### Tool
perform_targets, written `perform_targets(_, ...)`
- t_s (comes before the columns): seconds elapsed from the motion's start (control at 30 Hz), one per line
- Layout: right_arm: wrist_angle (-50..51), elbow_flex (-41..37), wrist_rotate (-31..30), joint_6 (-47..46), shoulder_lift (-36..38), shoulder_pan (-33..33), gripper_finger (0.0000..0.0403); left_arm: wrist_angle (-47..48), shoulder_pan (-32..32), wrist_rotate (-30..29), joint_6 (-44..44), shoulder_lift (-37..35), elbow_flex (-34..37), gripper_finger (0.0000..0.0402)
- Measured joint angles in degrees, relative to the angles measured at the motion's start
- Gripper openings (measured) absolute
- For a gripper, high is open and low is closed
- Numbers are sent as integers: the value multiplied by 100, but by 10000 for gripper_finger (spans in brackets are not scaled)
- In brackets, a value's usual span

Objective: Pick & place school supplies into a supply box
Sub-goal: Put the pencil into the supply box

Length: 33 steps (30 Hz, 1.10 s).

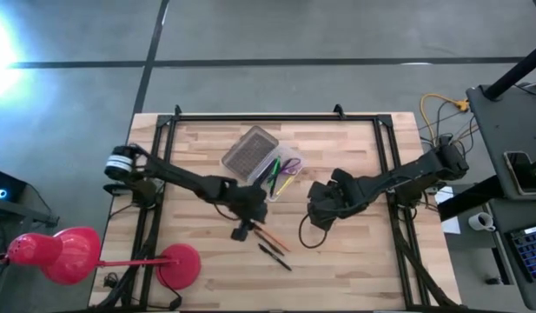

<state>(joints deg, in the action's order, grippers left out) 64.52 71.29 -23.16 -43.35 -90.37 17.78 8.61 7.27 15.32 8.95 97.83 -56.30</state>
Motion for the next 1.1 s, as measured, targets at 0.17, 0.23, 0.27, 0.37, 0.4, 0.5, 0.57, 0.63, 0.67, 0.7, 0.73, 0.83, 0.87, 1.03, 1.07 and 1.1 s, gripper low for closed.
perform_targets(0.17,8,-175,2,-17,-2,50,171,341,97,10,264,608,-497,95)
perform_targets(0.23,-14,-237,2,-26,0,72,171,388,98,-20,275,748,-618,95)
perform_targets(0.27,-13,-269,4,-38,0,76,171,365,98,-71,281,810,-676,95)
perform_targets(0.37,-23,-378,4,-163,0,87,171,388,100,-82,284,964,-752,95)
perform_targets(0.4,-18,-415,5,-227,0,103,171,351,100,-83,284,997,-762,95)
perform_targets(0.5,-30,-526,29,-357,0,143,171,338,104,-84,284,1082,-740,95)
perform_targets(0.57,-28,-585,48,-370,0,185,171,286,138,-103,283,1090,-690,95)
perform_targets(0.63,-38,-638,48,-389,0,222,171,285,193,-444,374,1090,-623,95)
perform_targets(0.67,-40,-673,49,-415,0,229,171,294,222,-641,444,1086,-609,95)
perform_targets(0.7,-42,-703,50,-448,0,240,171,279,252,-856,507,1079,-582,95)
perform_targets(0.73,-41,-733,50,-482,0,245,171,264,269,-1006,561,1076,-563,95)
perform_targets(0.83,-53,-834,51,-659,0,249,171,233,258,-1107,647,1071,-518,94)
perform_targets(0.87,-50,-865,54,-728,-1,249,171,226,260,-1195,662,1068,-499,92)
perform_targets(1.03,-49,-927,68,-881,-2,283,171,246,258,-1456,664,1068,-462,61)
perform_targets(1.07,-50,-927,68,-883,-2,297,171,250,258,-1469,664,1068,-457,50)
perform_targets(1.1,-51,-927,68,-896,-2,299,171,255,256,-1486,664,1071,-457,39)
